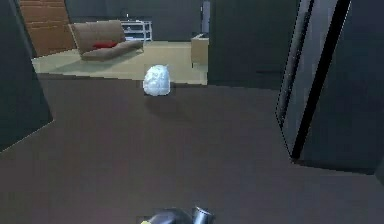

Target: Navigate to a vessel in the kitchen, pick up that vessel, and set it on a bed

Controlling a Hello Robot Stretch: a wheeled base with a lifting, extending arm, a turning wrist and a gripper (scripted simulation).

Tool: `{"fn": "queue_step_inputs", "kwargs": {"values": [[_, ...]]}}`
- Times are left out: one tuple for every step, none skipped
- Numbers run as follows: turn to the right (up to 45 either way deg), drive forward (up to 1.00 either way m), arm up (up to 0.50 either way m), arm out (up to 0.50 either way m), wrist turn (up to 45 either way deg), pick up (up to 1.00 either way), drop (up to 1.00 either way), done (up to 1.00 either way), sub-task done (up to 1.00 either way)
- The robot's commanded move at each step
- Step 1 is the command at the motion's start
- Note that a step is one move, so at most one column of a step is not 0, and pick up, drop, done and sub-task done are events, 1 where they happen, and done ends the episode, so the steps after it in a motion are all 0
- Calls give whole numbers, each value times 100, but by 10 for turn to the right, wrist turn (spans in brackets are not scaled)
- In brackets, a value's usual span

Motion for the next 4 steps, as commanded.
{"fn": "queue_step_inputs", "kwargs": {"values": [[0, 100, 0, 0, 0, 0, 0, 0, 0], [0, 100, 0, 0, 0, 0, 0, 0, 0], [0, 100, 0, 0, 0, 0, 0, 0, 0], [-30, 0, 0, 0, 0, 0, 0, 0, 0]]}}
